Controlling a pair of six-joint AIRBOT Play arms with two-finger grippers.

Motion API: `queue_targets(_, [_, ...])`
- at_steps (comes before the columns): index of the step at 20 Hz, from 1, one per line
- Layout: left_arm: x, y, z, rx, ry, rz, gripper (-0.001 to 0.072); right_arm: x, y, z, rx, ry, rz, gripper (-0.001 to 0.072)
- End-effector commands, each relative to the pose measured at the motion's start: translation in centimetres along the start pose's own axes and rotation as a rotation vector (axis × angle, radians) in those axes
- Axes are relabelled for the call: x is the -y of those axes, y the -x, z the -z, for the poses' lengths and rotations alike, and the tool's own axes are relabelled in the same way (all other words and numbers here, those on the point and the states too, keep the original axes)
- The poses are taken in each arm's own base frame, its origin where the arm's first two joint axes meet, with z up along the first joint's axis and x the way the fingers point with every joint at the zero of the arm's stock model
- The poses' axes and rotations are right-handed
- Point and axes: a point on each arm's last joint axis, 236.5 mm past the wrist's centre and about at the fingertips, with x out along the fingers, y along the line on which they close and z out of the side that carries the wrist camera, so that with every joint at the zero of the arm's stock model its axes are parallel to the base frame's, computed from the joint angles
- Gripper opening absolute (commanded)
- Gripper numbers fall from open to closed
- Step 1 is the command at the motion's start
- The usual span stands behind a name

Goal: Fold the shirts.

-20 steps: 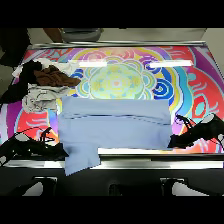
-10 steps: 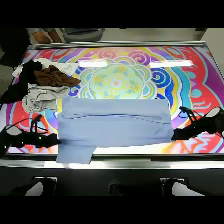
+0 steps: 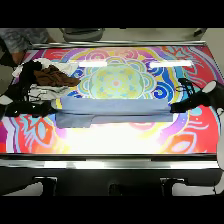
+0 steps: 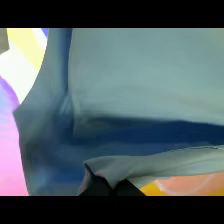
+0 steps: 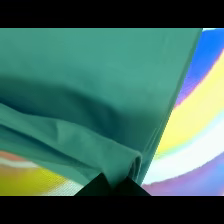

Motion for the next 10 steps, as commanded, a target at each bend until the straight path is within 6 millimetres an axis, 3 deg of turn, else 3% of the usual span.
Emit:
queue_targets(1, [0.2, -3.3, -4.4, -0.028, 0.006, 0.033, 0.0026, 0.8, -2.5, -4.3, 0.040, -0.056, 0.024, 0.0049])
queue_targets(5, [-0.5, -6.3, -6.6, -0.052, 0.027, 0.035, 0.0027, 1.9, -4.7, -4.2, 0.029, -0.102, 0.026, 0.0050])
queue_targets(8, [-1.6, -8.3, -5.3, -0.124, 0.095, 0.036, 0.0031, 1.4, -6.1, -3.6, -0.001, -0.122, -0.013, 0.0052])
queue_targets(9, [-1.7, -8.6, -4.6, -0.153, 0.101, 0.040, 0.0078, 1.0, -6.3, -3.5, -0.007, -0.129, -0.032, 0.0053])
queue_targets(10, [-1.7, -8.6, -4.3, -0.167, 0.103, 0.043, 0.0250, 0.8, -6.3, -3.4, -0.014, -0.129, -0.039, 0.0084])
